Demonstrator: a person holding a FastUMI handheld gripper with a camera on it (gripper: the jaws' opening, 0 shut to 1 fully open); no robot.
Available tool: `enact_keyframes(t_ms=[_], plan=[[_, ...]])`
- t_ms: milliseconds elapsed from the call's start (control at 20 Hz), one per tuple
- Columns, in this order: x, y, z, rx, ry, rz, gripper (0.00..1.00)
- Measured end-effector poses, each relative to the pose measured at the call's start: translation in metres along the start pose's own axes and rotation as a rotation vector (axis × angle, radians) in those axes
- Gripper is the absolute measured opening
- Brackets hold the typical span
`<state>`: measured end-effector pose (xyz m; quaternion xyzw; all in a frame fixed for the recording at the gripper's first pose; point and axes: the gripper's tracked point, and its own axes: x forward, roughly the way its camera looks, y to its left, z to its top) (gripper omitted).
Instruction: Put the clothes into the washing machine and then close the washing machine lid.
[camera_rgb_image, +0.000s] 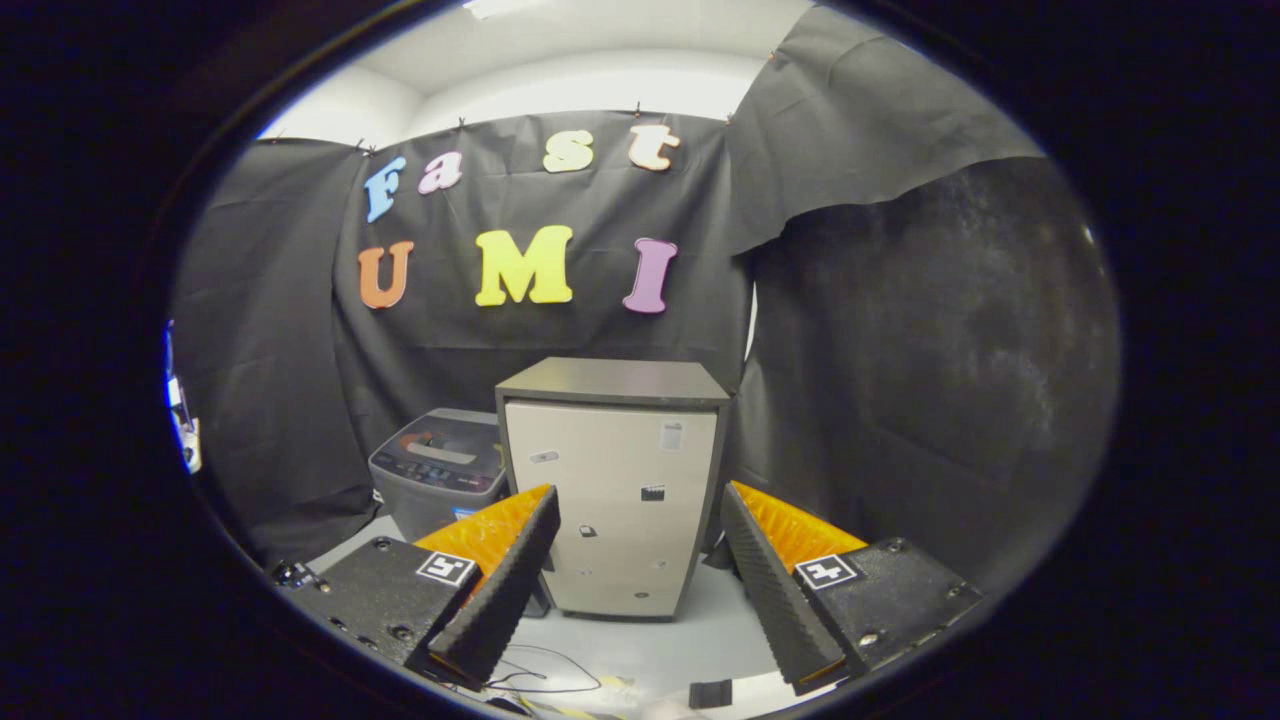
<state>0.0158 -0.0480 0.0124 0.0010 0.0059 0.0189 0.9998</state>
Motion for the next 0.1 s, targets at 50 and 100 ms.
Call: enact_keyframes(t_ms=[50,100], plan=[[-0.0009,0.0,0.0017,-0.001,-0.003,0.0,1.0],[-0.0025,-0.0003,0.0022,-0.002,-0.006,0.0,1.0]])
